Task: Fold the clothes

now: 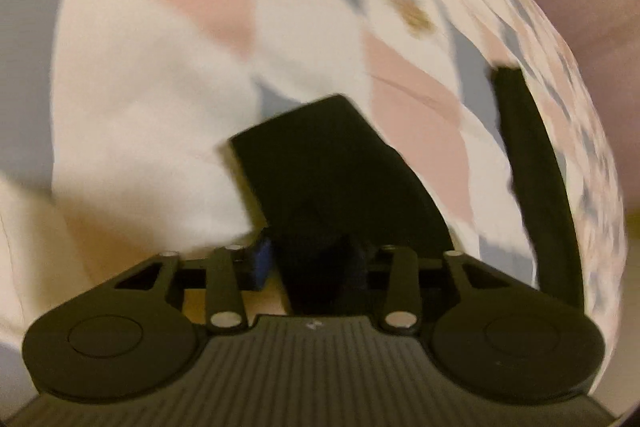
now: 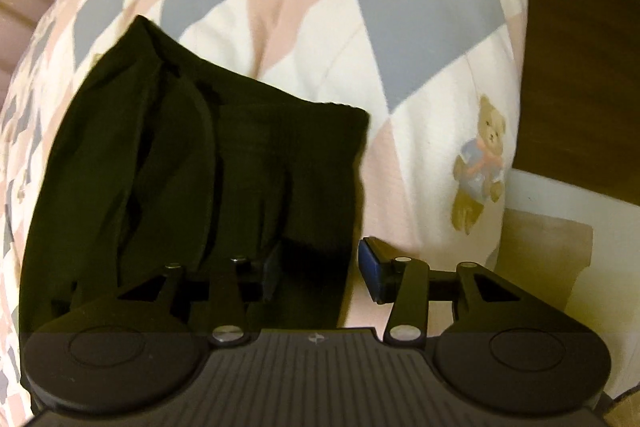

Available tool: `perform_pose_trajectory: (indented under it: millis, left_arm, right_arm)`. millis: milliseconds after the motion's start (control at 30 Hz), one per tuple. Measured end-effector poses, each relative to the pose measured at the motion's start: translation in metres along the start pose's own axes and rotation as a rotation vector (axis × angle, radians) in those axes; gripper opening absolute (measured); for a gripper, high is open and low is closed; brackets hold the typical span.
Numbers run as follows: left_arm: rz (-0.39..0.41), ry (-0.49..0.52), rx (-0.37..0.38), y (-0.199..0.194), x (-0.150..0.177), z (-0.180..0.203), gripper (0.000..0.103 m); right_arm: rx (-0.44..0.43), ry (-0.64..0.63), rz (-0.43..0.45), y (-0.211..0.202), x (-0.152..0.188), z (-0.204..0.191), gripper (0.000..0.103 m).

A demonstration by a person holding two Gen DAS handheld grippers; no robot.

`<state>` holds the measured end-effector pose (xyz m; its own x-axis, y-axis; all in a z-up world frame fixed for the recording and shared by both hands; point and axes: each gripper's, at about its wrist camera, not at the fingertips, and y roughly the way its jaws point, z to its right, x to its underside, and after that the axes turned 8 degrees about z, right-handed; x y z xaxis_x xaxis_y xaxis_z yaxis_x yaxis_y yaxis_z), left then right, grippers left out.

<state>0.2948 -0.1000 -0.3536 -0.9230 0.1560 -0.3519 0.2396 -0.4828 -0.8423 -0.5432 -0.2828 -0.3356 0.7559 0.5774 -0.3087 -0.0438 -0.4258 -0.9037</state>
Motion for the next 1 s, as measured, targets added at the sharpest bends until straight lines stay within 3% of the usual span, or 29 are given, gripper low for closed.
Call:
perform_pose_trajectory:
  millis: [33,167,200,233,267,333,400,467,500,600,633,700,800,833,867,933,967,1000]
  left_arm:
    - [0.023,0.059,0.007,-0.005,0.002,0.008,0.004]
    - [0.118,0.297,0.03,-0.034,0.012,0.035,0.005]
    - [0.112,0.342,-0.002,-0.034,0.015,0.034,0.007]
    - [0.085,0.397,-0.058,-0.026,0.018,0.034,0.012]
    - [0.058,0.459,-0.116,-0.018,0.023,0.034,0.022]
    - [0.023,0.602,-0.223,-0.007,0.035,0.042,0.026]
    - [0.067,0.68,-0.271,-0.014,0.038,0.058,0.027]
    - [0.126,0.713,-0.36,-0.024,0.034,0.068,0.051]
    - [0.156,0.729,-0.404,-0.029,0.031,0.073,0.054]
    - [0.233,0.719,-0.592,-0.042,0.024,0.077,0.05]
    - [0.254,0.704,-0.637,-0.047,0.022,0.079,0.048]
    - [0.26,0.687,-0.589,-0.06,0.031,0.088,0.047]
    - [0.23,0.714,-0.478,-0.075,0.065,0.11,0.048]
    - [0.21,0.735,-0.441,-0.08,0.08,0.12,0.048]
    - [0.186,0.753,-0.397,-0.085,0.097,0.129,0.048]
    - [0.118,0.774,-0.287,-0.1,0.134,0.146,0.048]
    - [0.092,0.797,-0.241,-0.107,0.15,0.155,0.048]
    - [0.074,0.83,-0.199,-0.115,0.165,0.167,0.048]
  right_arm:
    - [0.006,-0.01,-0.006,0.001,-0.002,0.0,0.002]
    - [-0.01,-0.087,0.004,-0.01,-0.009,-0.002,0.002]
    - [-0.004,-0.092,-0.005,-0.01,-0.009,-0.001,0.003]
    - [0.008,-0.1,-0.014,-0.009,-0.009,0.001,0.009]
    - [0.029,-0.112,-0.021,-0.006,-0.008,0.001,0.032]
    - [0.068,-0.143,-0.013,-0.007,-0.008,-0.001,0.052]
    - [0.112,-0.191,0.033,-0.017,-0.011,-0.004,0.059]
    - [0.158,-0.247,0.092,-0.031,-0.016,-0.007,0.072]
    - [0.172,-0.277,0.123,-0.038,-0.018,-0.009,0.073]
    - [0.148,-0.374,0.219,-0.059,-0.025,-0.016,0.073]
    - [0.08,-0.409,0.218,-0.061,-0.026,-0.02,0.072]
    - [-0.075,-0.51,0.171,-0.06,-0.021,-0.029,0.068]
    - [-0.166,-0.68,0.039,-0.036,-0.002,-0.046,0.058]
    - [-0.145,-0.713,-0.013,-0.024,0.004,-0.047,0.05]
    - [-0.095,-0.739,-0.049,-0.012,0.008,-0.048,0.048]
    - [0.082,-0.757,-0.071,0.003,0.012,-0.044,0.05]
    - [0.115,-0.735,-0.068,0.001,0.009,-0.04,0.05]
    - [0.094,-0.703,-0.054,-0.005,0.005,-0.038,0.05]
